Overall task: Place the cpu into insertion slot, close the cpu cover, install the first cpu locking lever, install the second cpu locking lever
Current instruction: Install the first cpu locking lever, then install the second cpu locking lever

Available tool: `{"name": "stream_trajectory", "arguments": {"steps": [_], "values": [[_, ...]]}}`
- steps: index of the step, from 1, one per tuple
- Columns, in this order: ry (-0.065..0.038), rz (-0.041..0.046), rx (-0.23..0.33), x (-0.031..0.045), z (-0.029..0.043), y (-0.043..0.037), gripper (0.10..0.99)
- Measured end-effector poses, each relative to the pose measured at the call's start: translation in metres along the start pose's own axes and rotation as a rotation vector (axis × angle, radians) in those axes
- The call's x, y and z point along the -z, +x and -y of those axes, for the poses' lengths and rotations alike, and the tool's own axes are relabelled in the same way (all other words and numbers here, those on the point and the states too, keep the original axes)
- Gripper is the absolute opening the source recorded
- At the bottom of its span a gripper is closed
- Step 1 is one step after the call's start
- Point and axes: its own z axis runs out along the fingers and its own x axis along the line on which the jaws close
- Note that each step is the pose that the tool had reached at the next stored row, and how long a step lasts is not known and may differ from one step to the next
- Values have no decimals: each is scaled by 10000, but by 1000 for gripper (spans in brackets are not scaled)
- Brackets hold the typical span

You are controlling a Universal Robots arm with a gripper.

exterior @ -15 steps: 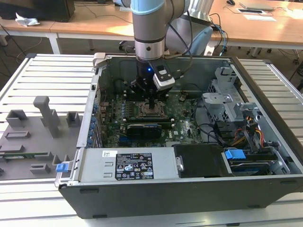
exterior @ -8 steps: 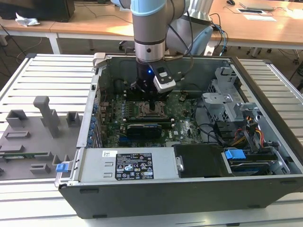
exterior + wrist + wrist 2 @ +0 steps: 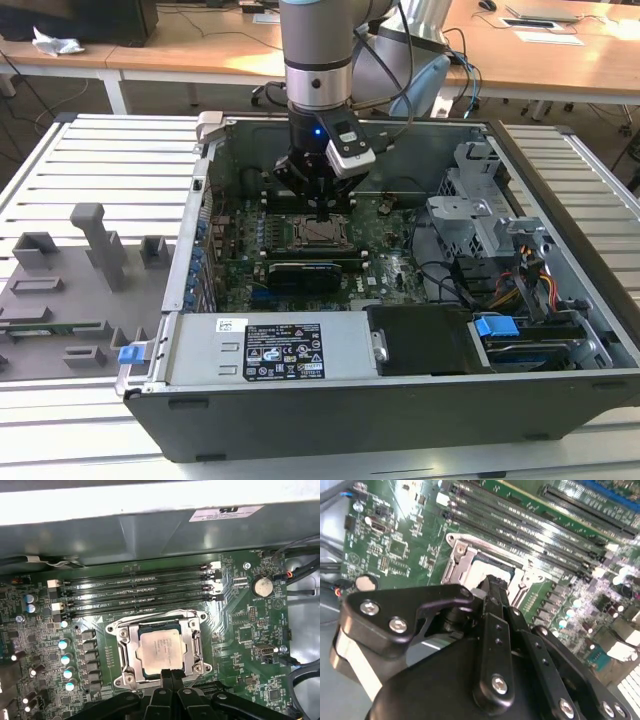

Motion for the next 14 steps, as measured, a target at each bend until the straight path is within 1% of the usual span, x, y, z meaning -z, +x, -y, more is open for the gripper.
{"name": "stream_trajectory", "arguments": {"steps": [13, 14], "values": [[-16, -5, -2, 1, 1, 0, 106], [-22, -5, 0, 1, 11, -1, 106]]}}
